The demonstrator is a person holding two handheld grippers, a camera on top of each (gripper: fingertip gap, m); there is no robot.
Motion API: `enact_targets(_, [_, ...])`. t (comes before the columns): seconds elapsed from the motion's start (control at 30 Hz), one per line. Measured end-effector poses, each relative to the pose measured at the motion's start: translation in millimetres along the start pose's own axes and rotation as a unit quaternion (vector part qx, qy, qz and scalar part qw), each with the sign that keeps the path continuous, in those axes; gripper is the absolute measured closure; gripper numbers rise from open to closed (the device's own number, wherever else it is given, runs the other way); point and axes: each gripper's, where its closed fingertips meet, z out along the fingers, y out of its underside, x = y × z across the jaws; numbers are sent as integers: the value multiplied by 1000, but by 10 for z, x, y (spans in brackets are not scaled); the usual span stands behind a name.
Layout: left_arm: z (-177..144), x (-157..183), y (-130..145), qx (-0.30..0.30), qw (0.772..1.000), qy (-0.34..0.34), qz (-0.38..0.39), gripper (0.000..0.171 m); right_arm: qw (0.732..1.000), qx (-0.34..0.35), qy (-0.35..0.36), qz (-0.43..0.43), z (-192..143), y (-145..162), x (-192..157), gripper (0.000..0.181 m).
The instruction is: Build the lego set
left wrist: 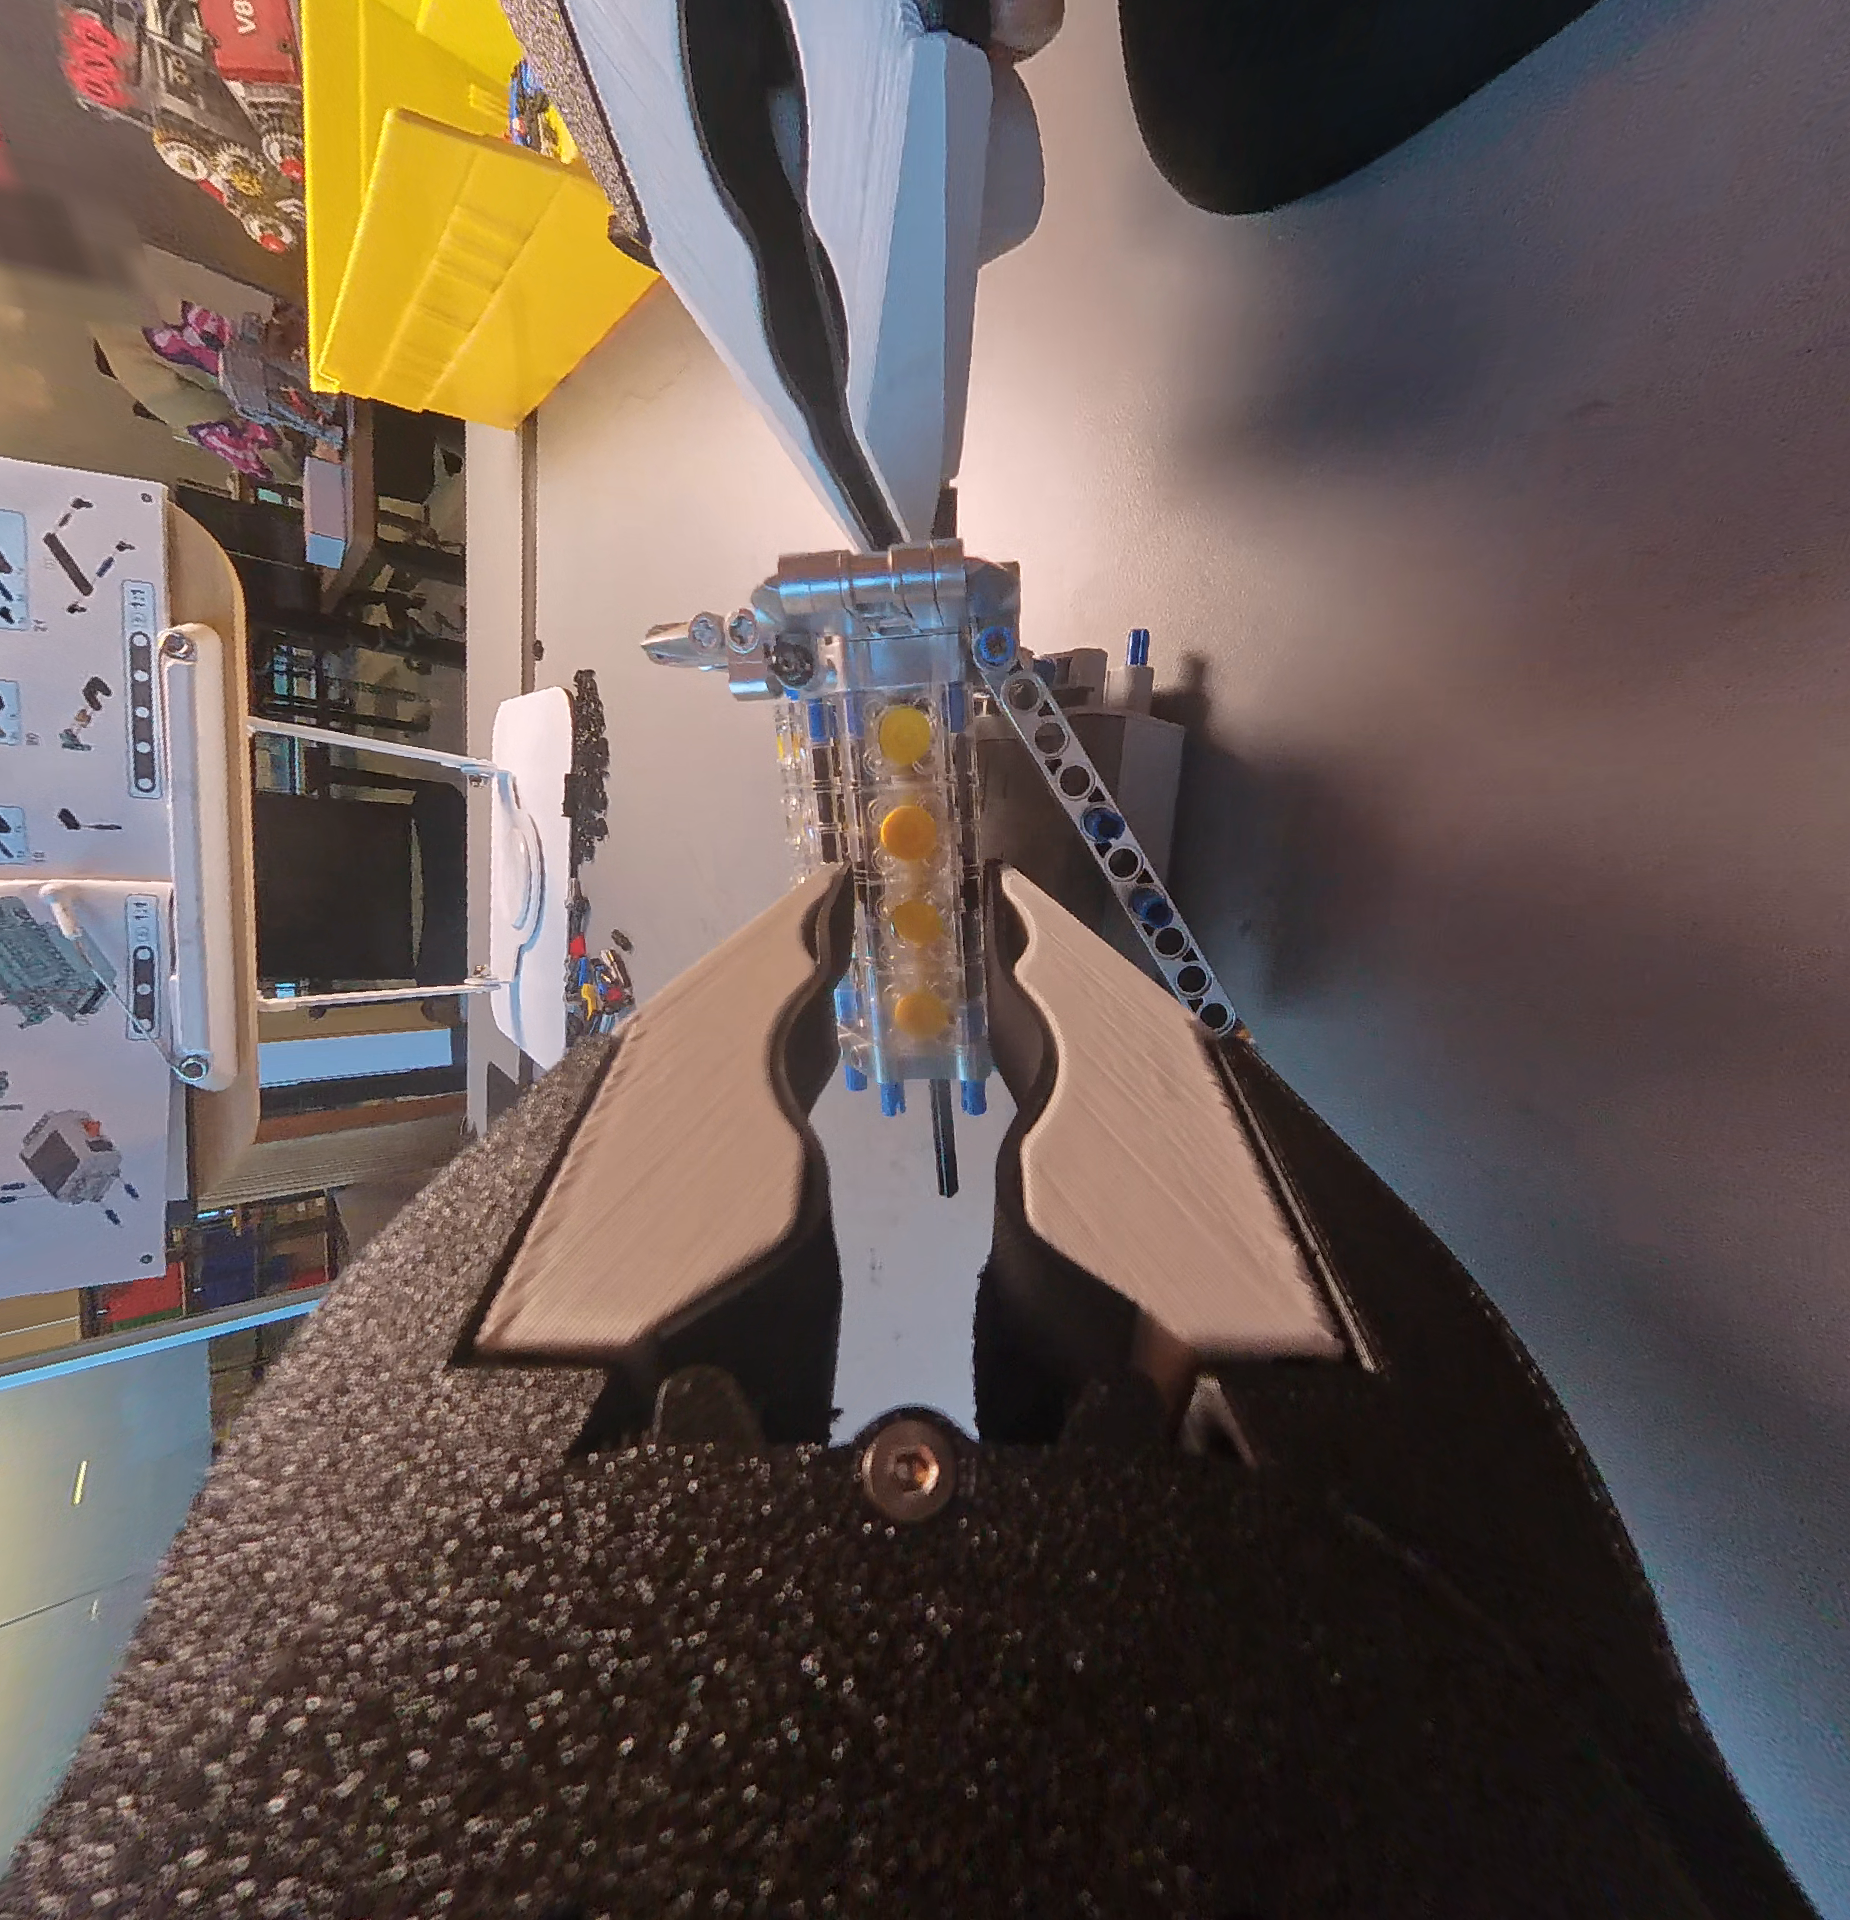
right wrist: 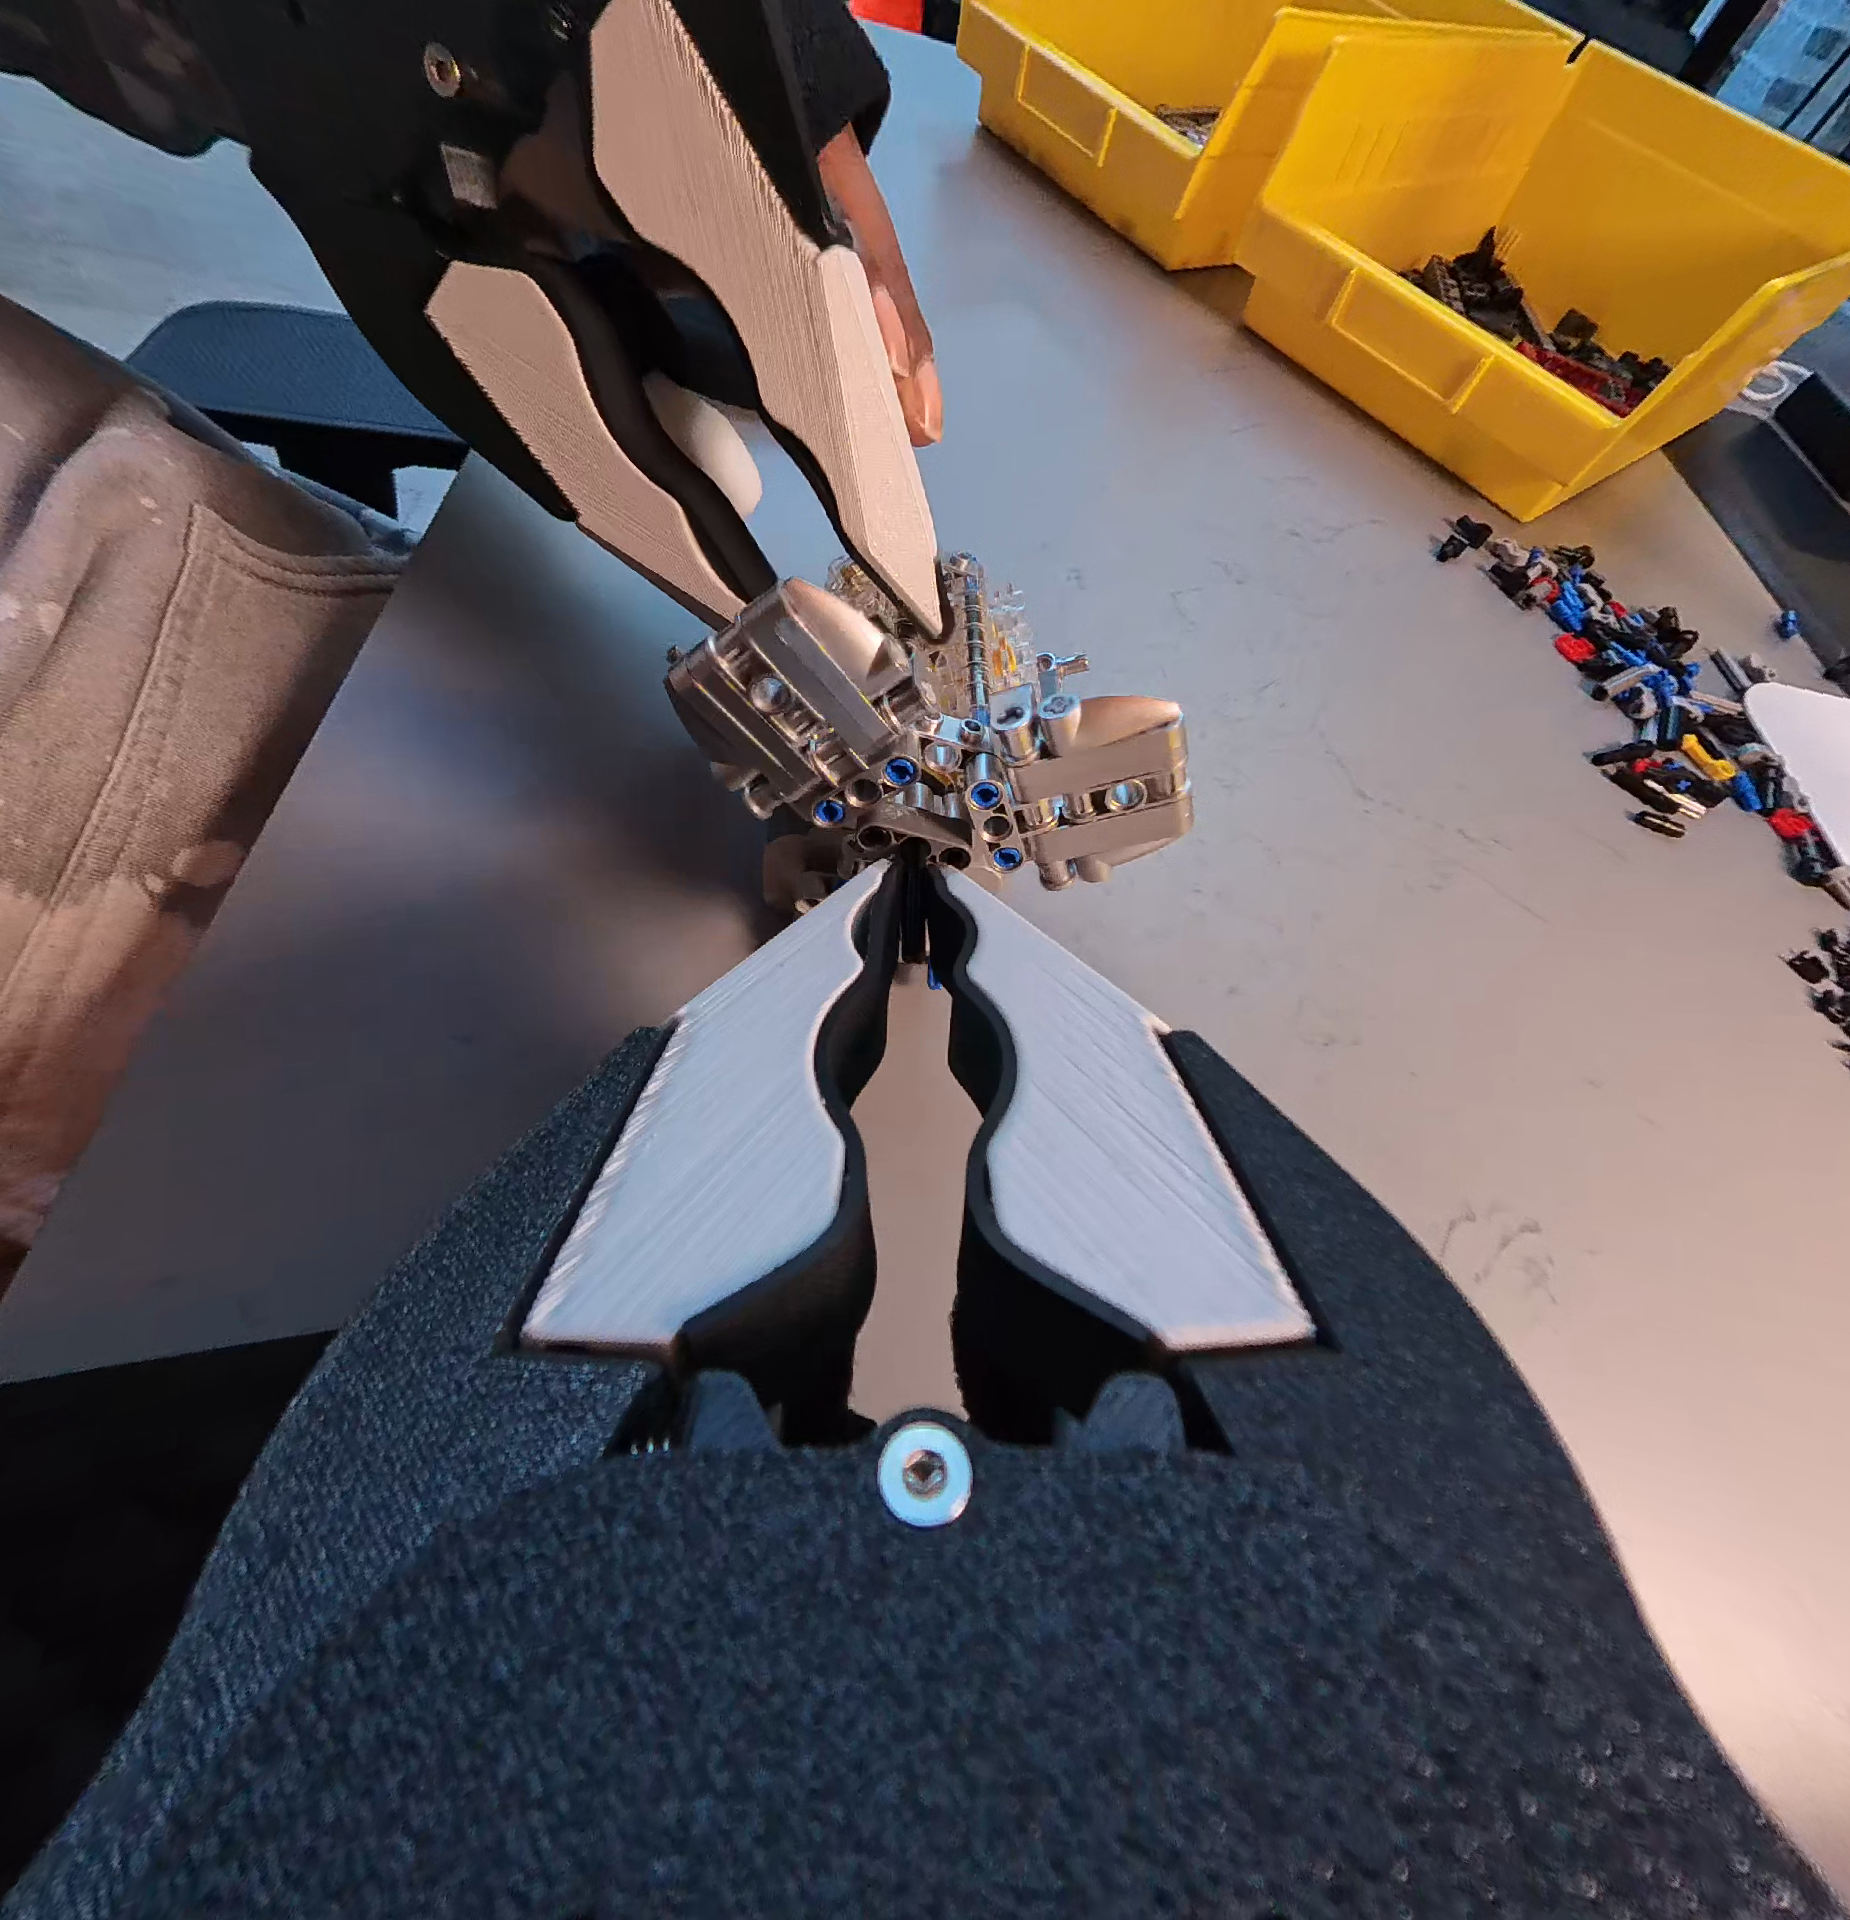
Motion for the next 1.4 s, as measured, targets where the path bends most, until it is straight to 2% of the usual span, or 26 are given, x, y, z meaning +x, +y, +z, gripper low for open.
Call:
enact_targets(0.6, [27,0,0,-75,992,83,56,149,999,-47,5,1,65,129,-26,179])
enact_targets(0.93, [29,19,64,-82,993,55,71,149,999,-43,19,-13,90,76,-41,178])
enact_targets(1.1, [58,-12,77,-29,996,58,67,148,998,-38,12,-45,51,79,-91,173])
enact_targets(1.17, [93,-107,175,-28,995,33,91,148,998,-32,1,-49,6,80,-98,163])
enact_targets(1.23, [128,-233,339,-39,993,5,112,139,999,-26,-4,-41,-30,76,-69,158])
enact_targets(1.4, [-4,-410,589,-14,999,24,-29,126,999,-32,-27,-26,-7,150,-101,158])
